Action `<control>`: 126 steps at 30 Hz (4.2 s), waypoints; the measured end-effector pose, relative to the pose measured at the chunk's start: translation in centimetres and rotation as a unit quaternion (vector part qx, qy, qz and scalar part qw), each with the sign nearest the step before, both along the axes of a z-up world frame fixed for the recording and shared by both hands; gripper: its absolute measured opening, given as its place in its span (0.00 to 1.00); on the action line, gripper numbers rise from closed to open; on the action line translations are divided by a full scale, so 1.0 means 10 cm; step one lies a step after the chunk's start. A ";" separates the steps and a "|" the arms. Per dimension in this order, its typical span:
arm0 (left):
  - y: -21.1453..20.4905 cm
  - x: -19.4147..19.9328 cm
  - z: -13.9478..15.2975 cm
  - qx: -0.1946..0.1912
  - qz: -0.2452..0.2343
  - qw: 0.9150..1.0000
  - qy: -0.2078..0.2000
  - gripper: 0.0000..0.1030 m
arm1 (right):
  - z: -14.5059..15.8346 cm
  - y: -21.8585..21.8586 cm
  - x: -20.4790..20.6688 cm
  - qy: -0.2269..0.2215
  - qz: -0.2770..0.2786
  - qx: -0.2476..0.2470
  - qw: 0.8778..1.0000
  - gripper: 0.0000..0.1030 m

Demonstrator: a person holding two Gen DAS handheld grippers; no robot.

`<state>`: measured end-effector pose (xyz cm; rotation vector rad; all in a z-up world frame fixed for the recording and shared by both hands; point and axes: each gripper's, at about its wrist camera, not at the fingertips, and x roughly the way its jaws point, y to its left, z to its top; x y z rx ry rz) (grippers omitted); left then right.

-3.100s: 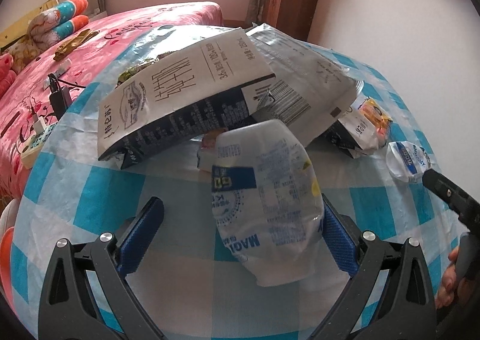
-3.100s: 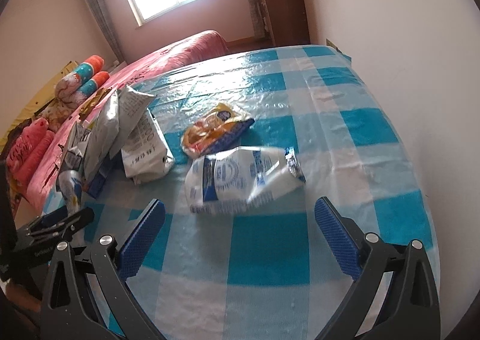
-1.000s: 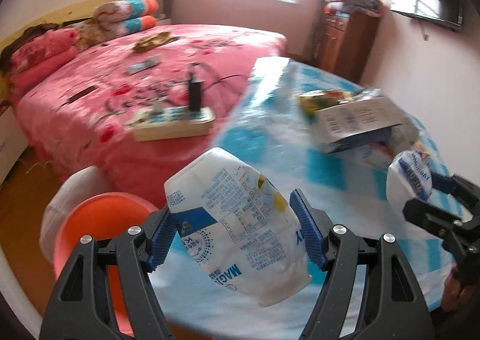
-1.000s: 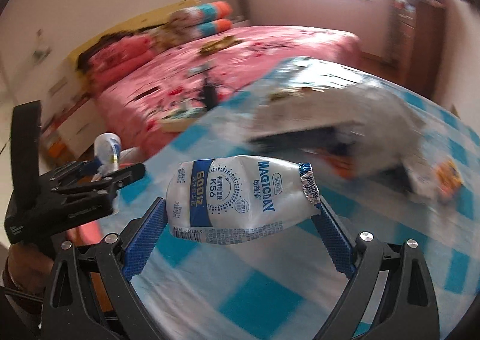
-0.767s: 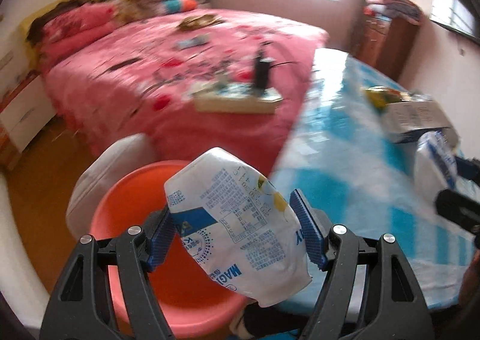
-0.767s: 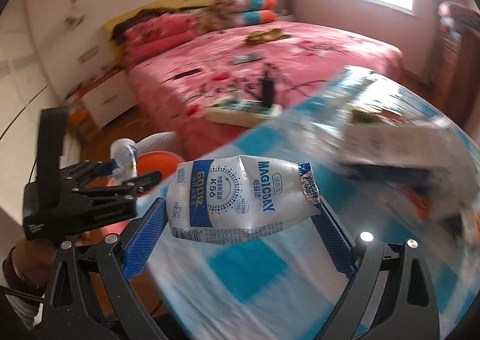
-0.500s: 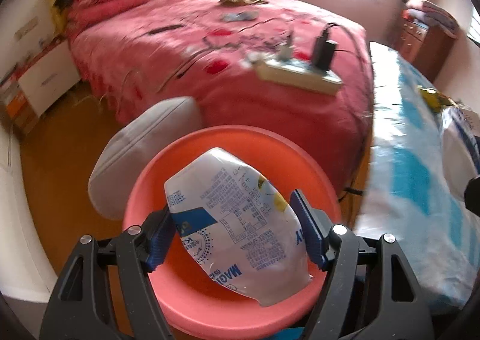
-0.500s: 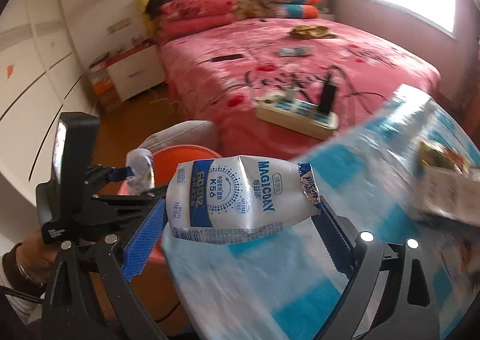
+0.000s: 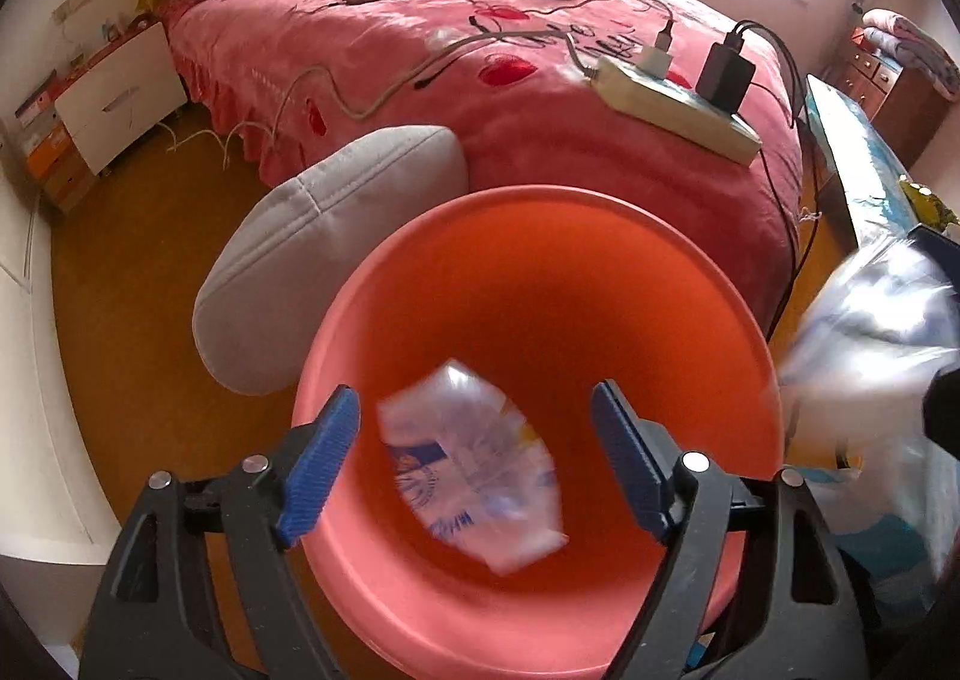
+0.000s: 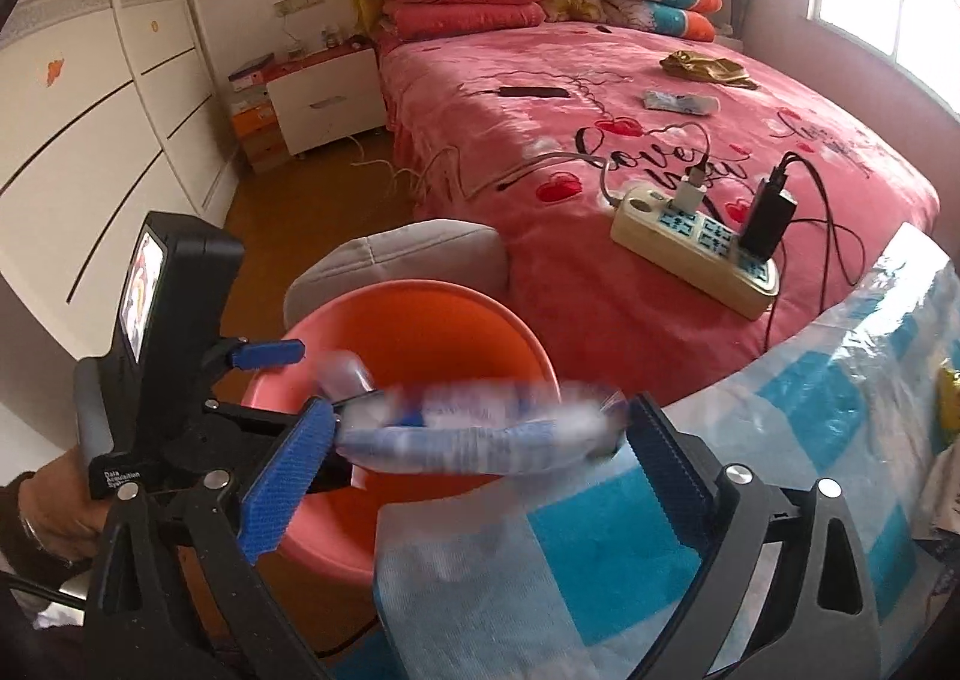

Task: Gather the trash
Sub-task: 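Move the left tool back over the table toward the white milk carton, then close the left gripper on the white milk carton and lift it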

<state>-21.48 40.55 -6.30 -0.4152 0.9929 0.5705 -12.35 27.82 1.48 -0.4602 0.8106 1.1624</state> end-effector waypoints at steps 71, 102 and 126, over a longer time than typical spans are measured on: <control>-1.72 0.77 0.87 0.127 -0.187 0.973 -0.047 0.84 | 0.24 -2.69 0.56 0.064 -0.269 0.166 0.947 0.95; -3.21 2.05 1.14 0.237 -0.459 0.855 -0.055 0.84 | 0.12 -4.59 1.30 0.112 -0.447 0.277 0.843 0.95; -3.24 2.81 0.97 0.096 -0.557 0.825 -0.008 0.84 | 0.07 -4.38 1.51 0.193 -0.335 0.328 0.862 0.78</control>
